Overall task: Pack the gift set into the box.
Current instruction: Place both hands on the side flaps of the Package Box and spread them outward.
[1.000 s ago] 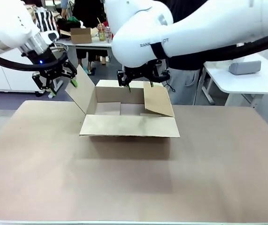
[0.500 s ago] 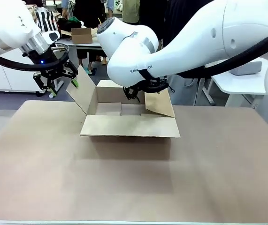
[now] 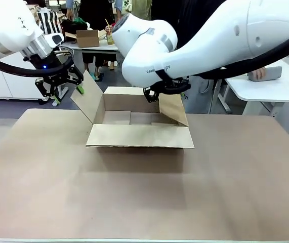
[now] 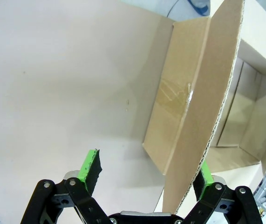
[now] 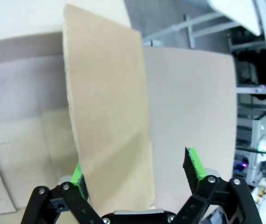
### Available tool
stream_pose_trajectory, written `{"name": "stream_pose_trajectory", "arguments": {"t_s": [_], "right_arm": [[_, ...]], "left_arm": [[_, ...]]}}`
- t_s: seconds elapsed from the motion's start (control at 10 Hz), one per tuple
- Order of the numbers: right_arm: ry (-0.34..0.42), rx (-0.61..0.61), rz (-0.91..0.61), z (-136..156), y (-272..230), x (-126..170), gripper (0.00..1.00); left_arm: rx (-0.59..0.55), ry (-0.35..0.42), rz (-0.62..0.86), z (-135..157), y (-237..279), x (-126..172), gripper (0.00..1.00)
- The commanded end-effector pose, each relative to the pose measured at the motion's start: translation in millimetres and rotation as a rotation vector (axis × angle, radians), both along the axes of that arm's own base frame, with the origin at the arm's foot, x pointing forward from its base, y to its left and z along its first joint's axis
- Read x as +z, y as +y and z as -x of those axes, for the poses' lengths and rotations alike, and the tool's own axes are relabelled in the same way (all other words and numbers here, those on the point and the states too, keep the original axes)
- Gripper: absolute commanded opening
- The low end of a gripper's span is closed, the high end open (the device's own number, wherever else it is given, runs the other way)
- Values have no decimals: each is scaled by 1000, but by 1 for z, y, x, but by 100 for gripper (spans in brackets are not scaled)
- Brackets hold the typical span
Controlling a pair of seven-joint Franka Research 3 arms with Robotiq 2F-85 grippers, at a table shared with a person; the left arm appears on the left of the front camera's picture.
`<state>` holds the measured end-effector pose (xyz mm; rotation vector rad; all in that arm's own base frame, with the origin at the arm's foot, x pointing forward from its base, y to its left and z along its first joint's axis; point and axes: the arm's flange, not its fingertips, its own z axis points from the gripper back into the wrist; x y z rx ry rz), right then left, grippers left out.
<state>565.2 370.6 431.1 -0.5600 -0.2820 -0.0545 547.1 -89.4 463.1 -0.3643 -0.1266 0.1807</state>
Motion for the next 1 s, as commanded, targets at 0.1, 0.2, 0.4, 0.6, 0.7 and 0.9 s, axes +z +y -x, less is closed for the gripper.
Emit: {"name": "stream_pose_trajectory", "arguments": {"t_s": [0.1,0.2,0.4,0.6,0.7,0.9], "right_arm": [[-1,-59,-102,12,-37,14,100],[2,-71,-126,11,-48,19,100],[16,-90,-181,15,-71,27,100],[27,-103,-292,26,-98,34,100],[16,-114,-347,33,-111,38,100],[5,-137,-399,41,-135,43,100]], "left_arm": [[14,1,-13,1,-1,2,100],[14,1,-13,1,-1,2,100],[14,1,-13,1,-1,2,100],[14,1,-13,1,-1,2,100],[14,1,-13,1,-1,2,100],[14,1,-13,1,-1,2,100]]}}
